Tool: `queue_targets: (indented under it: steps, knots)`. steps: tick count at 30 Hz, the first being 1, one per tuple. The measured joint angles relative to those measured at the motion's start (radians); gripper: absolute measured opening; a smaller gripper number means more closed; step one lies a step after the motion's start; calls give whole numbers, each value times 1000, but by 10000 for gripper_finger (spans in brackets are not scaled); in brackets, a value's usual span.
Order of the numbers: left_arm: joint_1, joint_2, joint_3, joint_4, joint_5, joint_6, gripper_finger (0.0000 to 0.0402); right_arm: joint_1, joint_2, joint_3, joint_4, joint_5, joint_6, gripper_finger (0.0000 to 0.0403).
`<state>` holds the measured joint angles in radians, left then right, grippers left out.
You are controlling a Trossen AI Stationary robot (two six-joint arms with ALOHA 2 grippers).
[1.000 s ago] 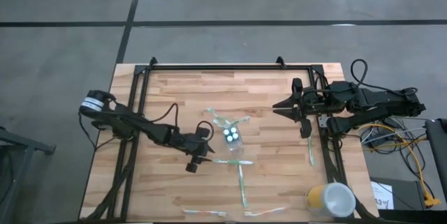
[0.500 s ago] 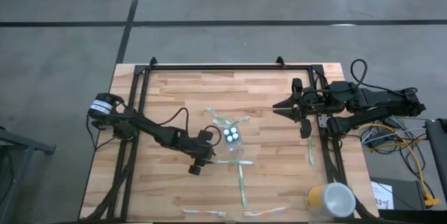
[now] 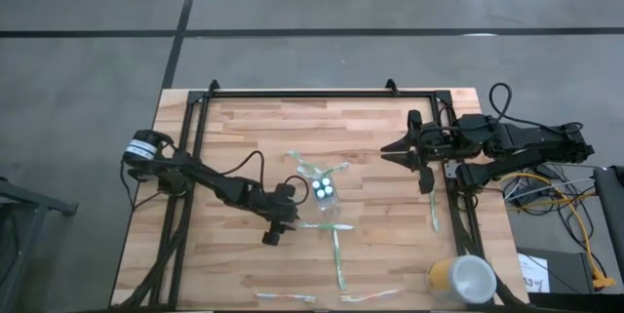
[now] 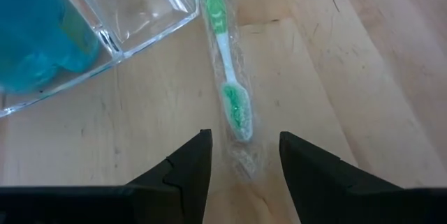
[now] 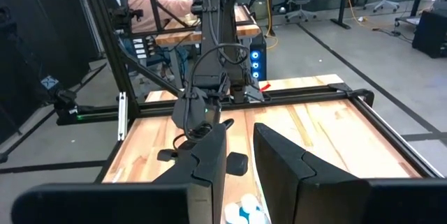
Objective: Pick & Place toothbrushing station
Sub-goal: Put the white green toothbrush into the back side of the transparent organizer
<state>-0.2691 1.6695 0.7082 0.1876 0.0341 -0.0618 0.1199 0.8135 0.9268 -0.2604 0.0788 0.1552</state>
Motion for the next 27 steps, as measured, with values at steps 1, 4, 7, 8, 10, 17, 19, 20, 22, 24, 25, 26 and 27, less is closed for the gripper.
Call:
queue_targets:
  steps: [1, 4, 7, 8, 10, 17, 19, 20, 22, 24, 25, 26, 27]
  knots:
    - [0, 0, 0, 0, 0, -2, 172, 0, 0, 0, 0, 0, 1, 68]
    - [0, 0, 0, -1, -1, -2, 172, 0, 0, 0, 0, 0, 1, 68]
    - [0, 0, 0, -1, -12, -2, 172, 0, 0, 0, 0, 0, 1, 68]
    - [0, 0, 0, -1, -15, -2, 172, 0, 0, 0, 0, 0, 1, 68]
    - [0, 0, 0, -1, -17, -2, 169, 0, 0, 0, 0, 0, 2, 68]
    - [0, 0, 0, -1, -17, -2, 119, 0, 0, 0, 0, 0, 1, 68]
    - [0, 0, 0, -1, -17, -2, 98, 0, 0, 0, 0, 0, 1, 68]
    - [0, 0, 0, -1, -17, -2, 87, 0, 0, 0, 0, 0, 1, 68]
    - [0, 0, 0, -1, -16, -2, 65, 0, 0, 0, 0, 0, 1, 68]
    - [0, 0, 0, -1, -10, -2, 44, 0, 0, 0, 0, 0, 1, 68]
    - [0, 0, 0, -1, -7, -2, 34, 0, 0, 0, 0, 0, 0, 68]
    - [1, 0, 0, -1, -4, -2, 23, 0, 0, 0, 0, 0, -2, 68]
    - [1, 0, 0, -1, -1, -2, 13, 0, 0, 0, 0, 0, -2, 68]
